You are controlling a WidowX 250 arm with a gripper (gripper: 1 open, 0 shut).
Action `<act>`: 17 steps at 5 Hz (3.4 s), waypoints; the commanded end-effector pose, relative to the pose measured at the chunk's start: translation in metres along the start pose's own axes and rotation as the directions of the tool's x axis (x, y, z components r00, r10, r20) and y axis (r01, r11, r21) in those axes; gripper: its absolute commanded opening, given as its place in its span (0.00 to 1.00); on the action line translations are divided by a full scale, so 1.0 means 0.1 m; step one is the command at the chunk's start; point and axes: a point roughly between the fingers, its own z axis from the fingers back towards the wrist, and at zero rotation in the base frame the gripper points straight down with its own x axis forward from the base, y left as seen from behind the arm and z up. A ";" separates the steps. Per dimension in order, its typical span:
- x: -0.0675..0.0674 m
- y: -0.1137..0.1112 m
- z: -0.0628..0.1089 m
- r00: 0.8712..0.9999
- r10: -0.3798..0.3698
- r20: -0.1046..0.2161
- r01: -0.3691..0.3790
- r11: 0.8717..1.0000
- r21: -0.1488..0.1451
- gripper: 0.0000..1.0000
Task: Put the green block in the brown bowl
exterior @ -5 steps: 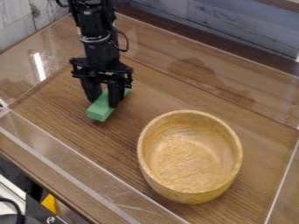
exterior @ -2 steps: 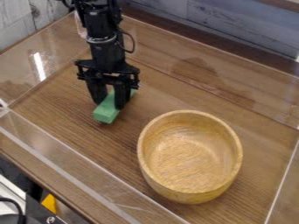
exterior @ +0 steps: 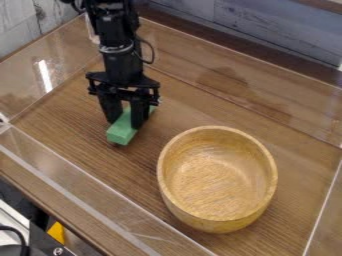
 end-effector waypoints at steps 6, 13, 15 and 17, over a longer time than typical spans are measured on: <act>0.00 -0.08 0.43 0.997 -0.061 0.041 0.063 0.997 -0.048 0.00; -0.93 -1.49 0.26 0.977 -0.212 0.029 0.214 0.976 -0.047 0.00; -1.01 -1.56 0.37 0.987 -0.158 0.036 0.160 0.986 -0.057 0.00; -1.04 -1.47 0.42 0.971 -0.239 0.025 0.240 0.969 -0.048 0.00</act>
